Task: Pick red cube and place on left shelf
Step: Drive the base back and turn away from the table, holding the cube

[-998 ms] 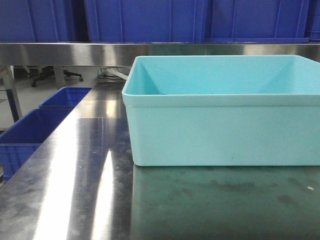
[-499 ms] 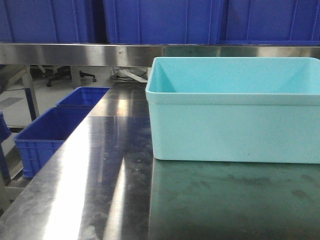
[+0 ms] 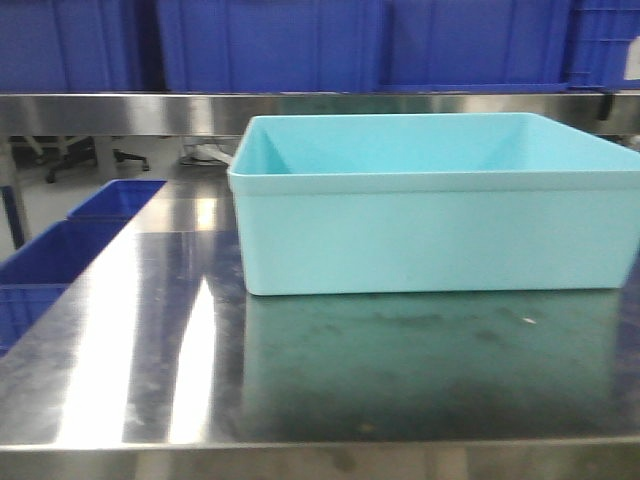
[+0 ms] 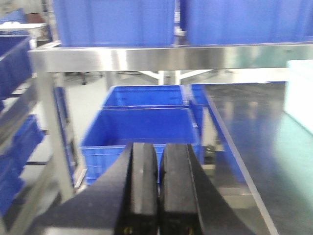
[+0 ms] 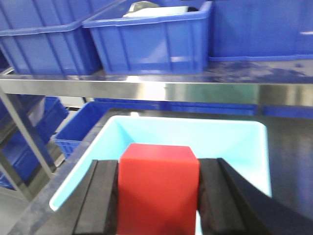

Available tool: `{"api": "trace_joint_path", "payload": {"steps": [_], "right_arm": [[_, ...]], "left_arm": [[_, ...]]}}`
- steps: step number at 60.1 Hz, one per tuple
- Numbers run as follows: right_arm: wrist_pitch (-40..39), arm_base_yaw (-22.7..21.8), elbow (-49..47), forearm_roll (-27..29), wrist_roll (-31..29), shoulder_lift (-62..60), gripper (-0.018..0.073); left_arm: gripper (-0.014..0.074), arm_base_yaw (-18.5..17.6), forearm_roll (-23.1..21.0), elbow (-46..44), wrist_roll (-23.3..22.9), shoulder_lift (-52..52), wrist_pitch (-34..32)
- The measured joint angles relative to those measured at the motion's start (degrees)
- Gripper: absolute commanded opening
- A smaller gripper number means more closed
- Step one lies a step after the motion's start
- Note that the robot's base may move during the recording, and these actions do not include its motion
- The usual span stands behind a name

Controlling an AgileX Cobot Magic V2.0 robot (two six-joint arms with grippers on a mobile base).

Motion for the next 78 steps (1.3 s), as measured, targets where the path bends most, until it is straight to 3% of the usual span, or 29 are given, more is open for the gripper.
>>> {"api": "trace_joint_path", "payload": {"steps": [78], "right_arm": [[0.0,0.0,0.1,0.0,0.0,0.0,0.0055]], "left_arm": [[0.0102,0.0,0.0,0.0,0.0,0.0,0.0]]}}
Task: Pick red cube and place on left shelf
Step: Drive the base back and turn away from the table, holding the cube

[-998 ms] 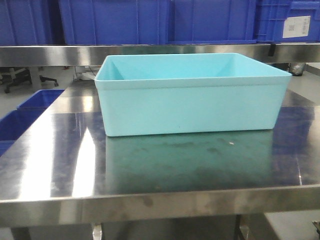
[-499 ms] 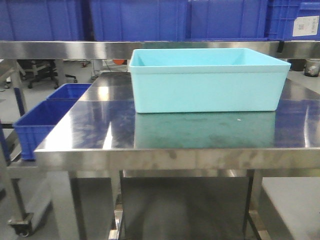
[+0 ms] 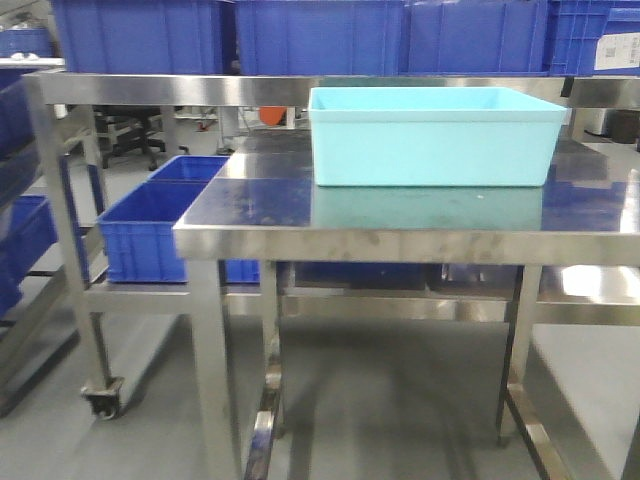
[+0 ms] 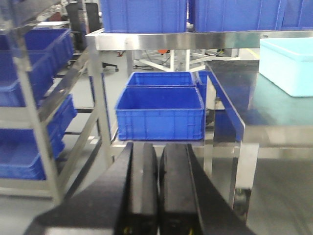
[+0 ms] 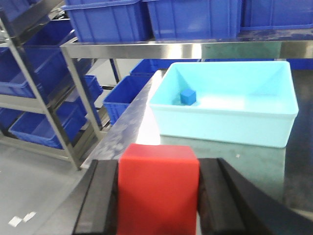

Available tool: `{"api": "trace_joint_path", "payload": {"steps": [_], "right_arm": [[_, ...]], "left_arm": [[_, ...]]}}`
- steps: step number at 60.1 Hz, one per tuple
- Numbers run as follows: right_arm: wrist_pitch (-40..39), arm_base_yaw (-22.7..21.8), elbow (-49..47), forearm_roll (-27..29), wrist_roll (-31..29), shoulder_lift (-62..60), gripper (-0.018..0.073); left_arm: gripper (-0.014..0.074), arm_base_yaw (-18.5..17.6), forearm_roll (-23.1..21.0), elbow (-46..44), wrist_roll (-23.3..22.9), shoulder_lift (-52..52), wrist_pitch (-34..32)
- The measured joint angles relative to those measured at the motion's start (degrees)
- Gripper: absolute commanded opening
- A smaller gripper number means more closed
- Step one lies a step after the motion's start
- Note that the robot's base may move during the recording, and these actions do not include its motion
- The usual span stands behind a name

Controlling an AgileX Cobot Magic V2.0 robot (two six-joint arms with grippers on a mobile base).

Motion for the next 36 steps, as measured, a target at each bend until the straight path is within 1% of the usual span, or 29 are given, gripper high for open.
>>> {"api": "trace_joint_path", "payload": {"steps": [36], "right_arm": [[0.0,0.0,0.0,0.0,0.0,0.0,0.0055]], "left_arm": [[0.0102,0.0,0.0,0.0,0.0,0.0,0.0]]}}
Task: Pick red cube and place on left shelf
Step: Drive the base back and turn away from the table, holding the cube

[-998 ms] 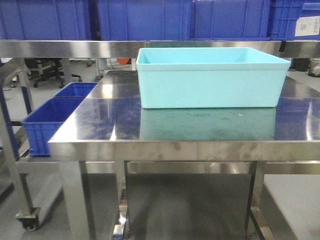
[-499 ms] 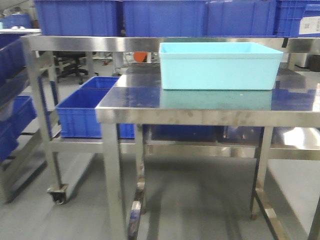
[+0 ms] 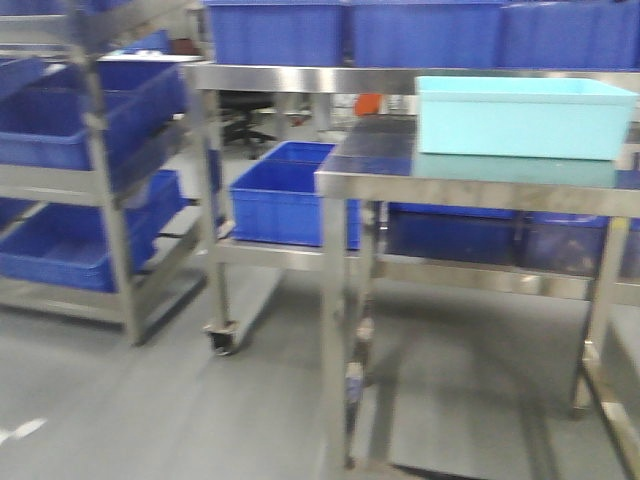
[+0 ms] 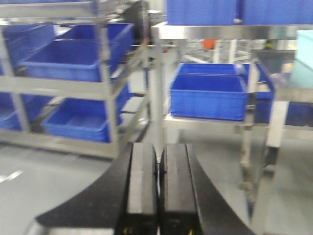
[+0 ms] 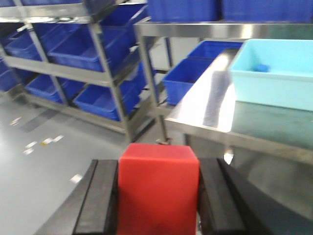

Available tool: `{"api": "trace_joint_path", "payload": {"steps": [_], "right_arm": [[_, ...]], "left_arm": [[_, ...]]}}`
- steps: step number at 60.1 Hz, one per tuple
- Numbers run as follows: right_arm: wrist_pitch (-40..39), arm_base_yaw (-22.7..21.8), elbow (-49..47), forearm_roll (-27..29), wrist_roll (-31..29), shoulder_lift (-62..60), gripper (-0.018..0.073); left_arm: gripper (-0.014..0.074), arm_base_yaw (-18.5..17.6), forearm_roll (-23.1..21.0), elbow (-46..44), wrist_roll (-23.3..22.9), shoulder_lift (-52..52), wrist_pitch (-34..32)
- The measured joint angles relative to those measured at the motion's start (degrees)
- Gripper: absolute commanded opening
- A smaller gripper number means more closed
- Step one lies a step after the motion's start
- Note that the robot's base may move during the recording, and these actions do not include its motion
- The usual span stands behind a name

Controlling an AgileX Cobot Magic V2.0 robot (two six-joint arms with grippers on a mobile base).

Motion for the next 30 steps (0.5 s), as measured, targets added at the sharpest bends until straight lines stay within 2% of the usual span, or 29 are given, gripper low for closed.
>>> {"api": "trace_joint_path", "payload": {"steps": [30], "right_arm": [[0.0,0.0,0.0,0.0,0.0,0.0,0.0055]], "left_arm": [[0.0102,0.0,0.0,0.0,0.0,0.0,0.0]]}}
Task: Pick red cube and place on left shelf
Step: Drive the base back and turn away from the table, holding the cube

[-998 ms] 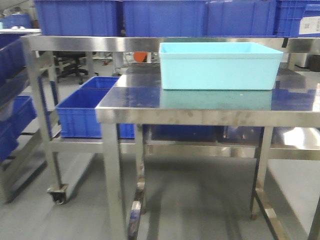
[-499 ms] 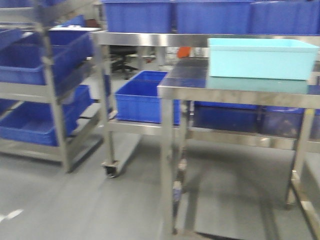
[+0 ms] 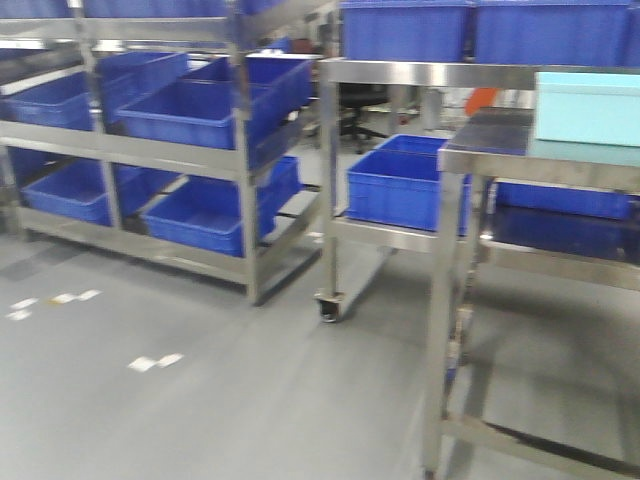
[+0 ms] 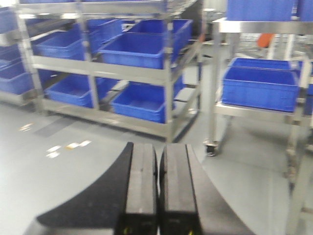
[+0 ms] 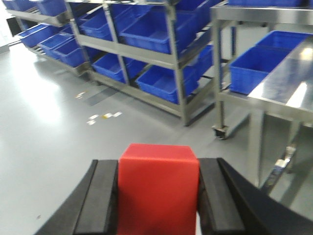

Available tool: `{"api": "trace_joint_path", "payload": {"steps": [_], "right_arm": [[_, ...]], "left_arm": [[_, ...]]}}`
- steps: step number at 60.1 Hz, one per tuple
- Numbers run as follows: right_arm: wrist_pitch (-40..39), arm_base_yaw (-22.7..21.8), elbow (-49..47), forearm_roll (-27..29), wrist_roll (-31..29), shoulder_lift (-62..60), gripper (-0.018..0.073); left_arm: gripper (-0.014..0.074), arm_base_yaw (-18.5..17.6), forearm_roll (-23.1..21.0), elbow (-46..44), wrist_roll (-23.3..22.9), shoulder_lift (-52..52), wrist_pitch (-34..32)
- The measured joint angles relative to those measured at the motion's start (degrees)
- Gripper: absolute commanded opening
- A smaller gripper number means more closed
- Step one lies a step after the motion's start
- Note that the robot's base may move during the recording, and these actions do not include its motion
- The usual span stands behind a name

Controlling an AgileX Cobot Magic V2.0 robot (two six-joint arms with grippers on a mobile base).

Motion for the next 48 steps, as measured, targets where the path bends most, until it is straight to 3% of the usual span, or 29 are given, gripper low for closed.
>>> {"api": "trace_joint_path", "payload": {"steps": [48], "right_arm": [[0.0,0.0,0.0,0.0,0.0,0.0,0.0055]], "left_arm": [[0.0102,0.0,0.0,0.0,0.0,0.0,0.0]]}}
